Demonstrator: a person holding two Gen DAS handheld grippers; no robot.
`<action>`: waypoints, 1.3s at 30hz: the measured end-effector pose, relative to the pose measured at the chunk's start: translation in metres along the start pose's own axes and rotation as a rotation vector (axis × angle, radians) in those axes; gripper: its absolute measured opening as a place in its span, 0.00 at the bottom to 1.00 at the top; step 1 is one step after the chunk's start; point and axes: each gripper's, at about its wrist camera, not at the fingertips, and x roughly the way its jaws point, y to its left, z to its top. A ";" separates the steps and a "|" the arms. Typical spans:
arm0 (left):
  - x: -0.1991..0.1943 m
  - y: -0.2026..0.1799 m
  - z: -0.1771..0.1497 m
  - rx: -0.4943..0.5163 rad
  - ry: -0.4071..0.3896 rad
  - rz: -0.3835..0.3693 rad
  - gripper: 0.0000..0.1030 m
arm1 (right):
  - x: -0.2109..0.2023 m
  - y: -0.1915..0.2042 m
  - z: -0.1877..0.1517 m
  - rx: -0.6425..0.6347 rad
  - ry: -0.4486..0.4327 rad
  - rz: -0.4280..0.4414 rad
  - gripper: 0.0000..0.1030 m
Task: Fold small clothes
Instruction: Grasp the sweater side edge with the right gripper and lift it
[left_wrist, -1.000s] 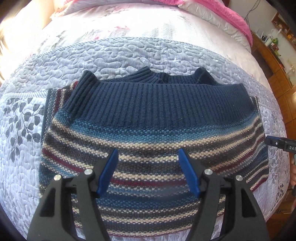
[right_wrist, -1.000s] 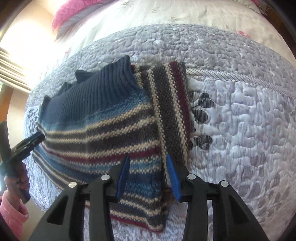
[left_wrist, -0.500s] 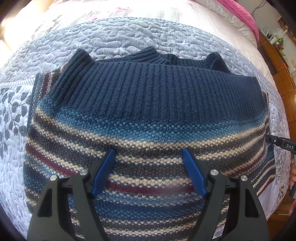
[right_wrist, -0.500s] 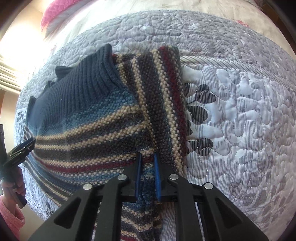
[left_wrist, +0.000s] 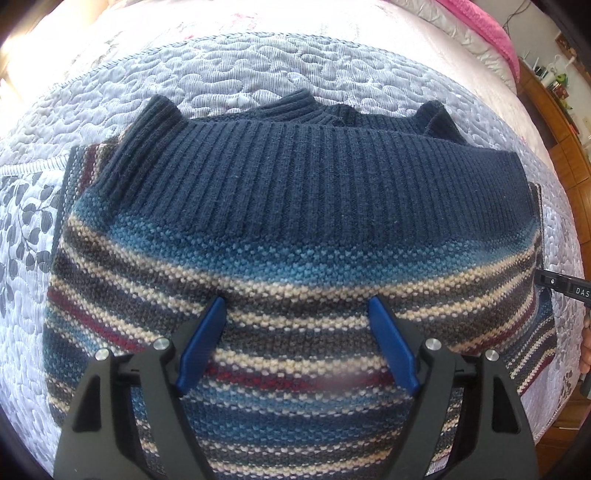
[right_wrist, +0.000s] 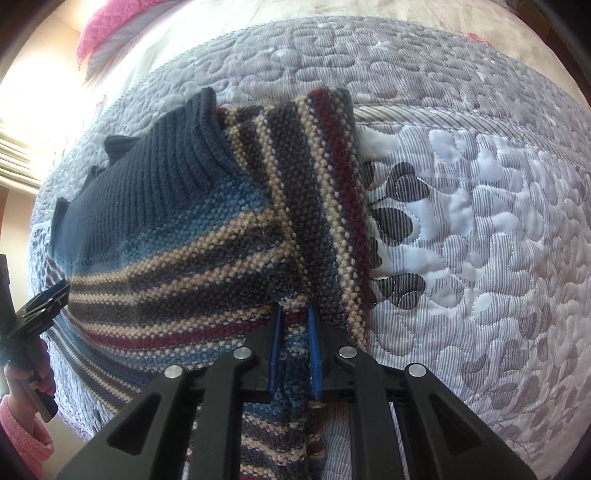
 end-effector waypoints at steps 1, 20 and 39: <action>0.001 0.000 0.000 -0.002 0.000 0.000 0.78 | -0.002 0.003 -0.001 -0.009 -0.006 -0.004 0.14; 0.004 0.005 -0.004 -0.004 -0.001 -0.004 0.78 | -0.001 -0.035 -0.023 0.154 0.034 0.117 0.68; 0.010 0.009 -0.003 0.000 -0.007 -0.013 0.79 | 0.007 -0.036 -0.017 0.176 0.034 0.166 0.33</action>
